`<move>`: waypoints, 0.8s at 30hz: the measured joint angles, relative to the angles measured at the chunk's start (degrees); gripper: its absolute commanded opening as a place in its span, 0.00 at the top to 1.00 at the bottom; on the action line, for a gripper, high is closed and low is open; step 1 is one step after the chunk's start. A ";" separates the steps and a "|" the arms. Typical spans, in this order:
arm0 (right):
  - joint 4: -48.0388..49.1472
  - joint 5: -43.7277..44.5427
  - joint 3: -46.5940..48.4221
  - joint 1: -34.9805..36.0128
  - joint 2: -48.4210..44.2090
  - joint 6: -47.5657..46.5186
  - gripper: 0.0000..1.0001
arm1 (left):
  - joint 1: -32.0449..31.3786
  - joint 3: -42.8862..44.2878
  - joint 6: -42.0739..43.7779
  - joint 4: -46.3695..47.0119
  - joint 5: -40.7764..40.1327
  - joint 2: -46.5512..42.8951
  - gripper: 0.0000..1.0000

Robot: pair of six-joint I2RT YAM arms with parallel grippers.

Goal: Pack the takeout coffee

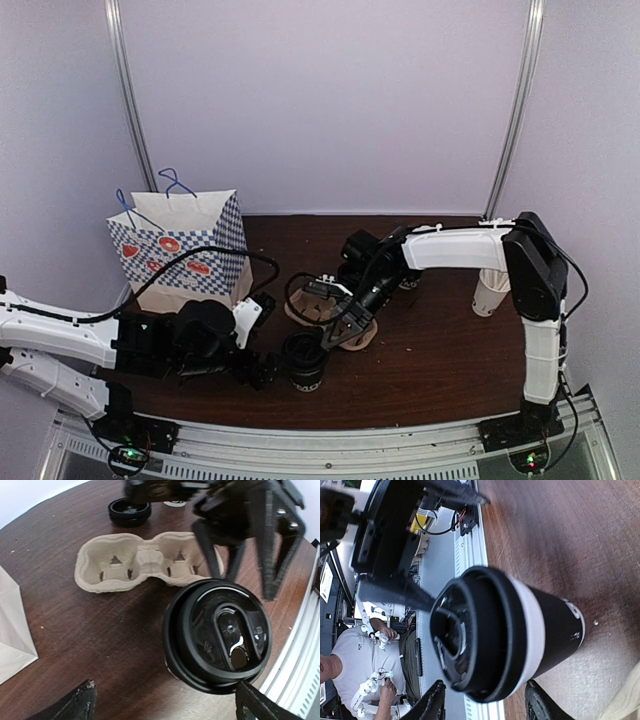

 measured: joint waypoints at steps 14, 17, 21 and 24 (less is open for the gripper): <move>2.54 0.63 -7.17 0.20 -8.85 1.42 0.48 | 4.04 2.08 0.00 -7.58 -0.96 -3.63 0.02; 3.13 1.05 -7.19 -0.22 -9.05 1.84 0.50 | 4.04 2.86 -2.08 -8.33 0.31 -4.79 0.03; 4.37 2.05 -7.19 -0.96 -9.03 3.32 0.56 | 4.04 3.30 -5.99 -8.63 2.97 -4.63 0.05; 5.60 3.04 -7.17 -1.79 -8.46 4.98 0.61 | 4.04 3.91 -9.42 -8.87 4.76 -2.82 0.08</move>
